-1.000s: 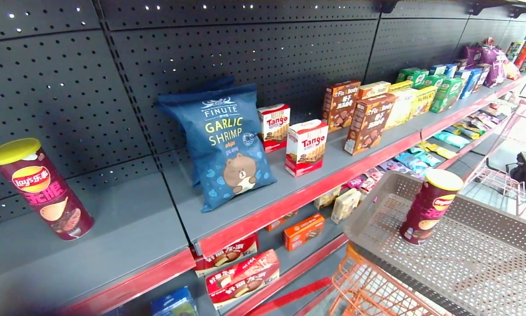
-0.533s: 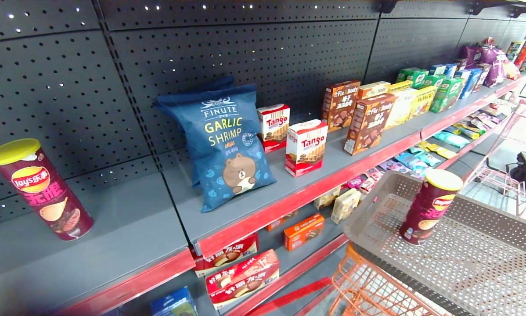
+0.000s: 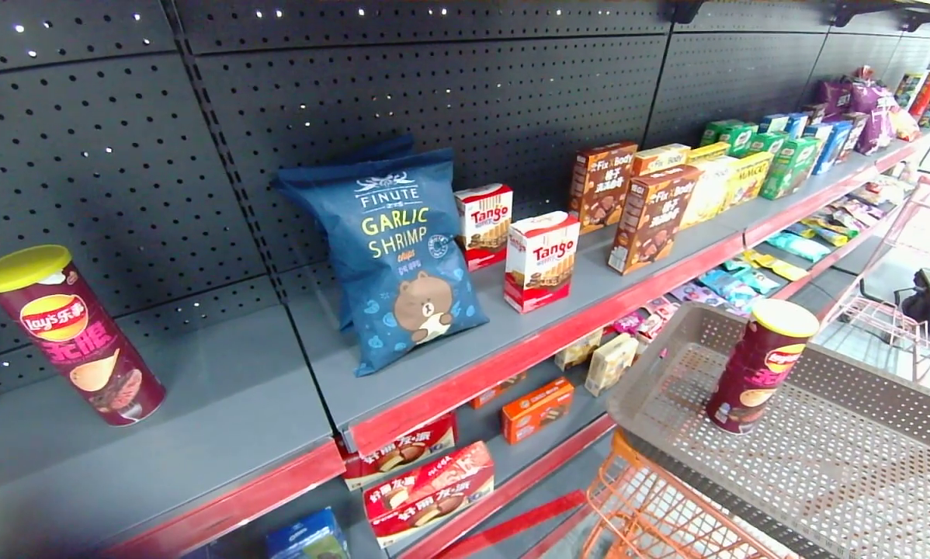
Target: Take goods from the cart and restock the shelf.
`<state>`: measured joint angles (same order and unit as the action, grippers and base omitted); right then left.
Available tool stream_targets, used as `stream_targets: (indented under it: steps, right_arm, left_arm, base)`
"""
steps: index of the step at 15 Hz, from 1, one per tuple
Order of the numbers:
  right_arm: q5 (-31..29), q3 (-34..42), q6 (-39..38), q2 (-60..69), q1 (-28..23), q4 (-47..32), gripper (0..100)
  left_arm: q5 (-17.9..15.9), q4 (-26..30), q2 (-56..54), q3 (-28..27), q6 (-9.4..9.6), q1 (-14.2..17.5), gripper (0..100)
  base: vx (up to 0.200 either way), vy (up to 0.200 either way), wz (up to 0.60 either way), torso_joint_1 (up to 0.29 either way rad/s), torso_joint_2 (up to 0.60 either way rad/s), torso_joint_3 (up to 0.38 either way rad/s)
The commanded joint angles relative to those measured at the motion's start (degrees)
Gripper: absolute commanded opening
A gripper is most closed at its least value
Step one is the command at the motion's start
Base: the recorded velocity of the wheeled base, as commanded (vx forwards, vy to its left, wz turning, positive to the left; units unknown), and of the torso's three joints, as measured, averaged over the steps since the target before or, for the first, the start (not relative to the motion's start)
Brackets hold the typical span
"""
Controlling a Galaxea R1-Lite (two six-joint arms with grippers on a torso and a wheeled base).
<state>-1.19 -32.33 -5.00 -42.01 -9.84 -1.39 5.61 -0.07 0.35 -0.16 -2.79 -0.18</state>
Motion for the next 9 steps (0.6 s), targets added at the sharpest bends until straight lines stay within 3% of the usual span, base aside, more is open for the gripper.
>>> stream_targets:
  steps: [1,7,9]
  right_arm:
    - [-2.32,-1.16,3.68,-12.48,0.52,0.51,100]
    - [-4.96,-1.86,7.72,-26.46,2.72,2.36,100]
    - [-4.34,-2.65,7.72,-32.61,2.72,7.01,100]
  left_arm:
    - [0.02,-0.01,0.09,0.07,-0.02,0.01,100]
    - [0.02,-0.01,0.09,0.07,-0.02,0.01,100]
    - [0.02,-0.01,0.09,0.07,-0.02,0.01,100]
  base:
    - [0.0,0.0,0.0,0.0,0.0,0.0]
    - [0.0,0.0,0.0,0.0,0.0,0.0]
    - [0.0,0.0,0.0,0.0,0.0,0.0]
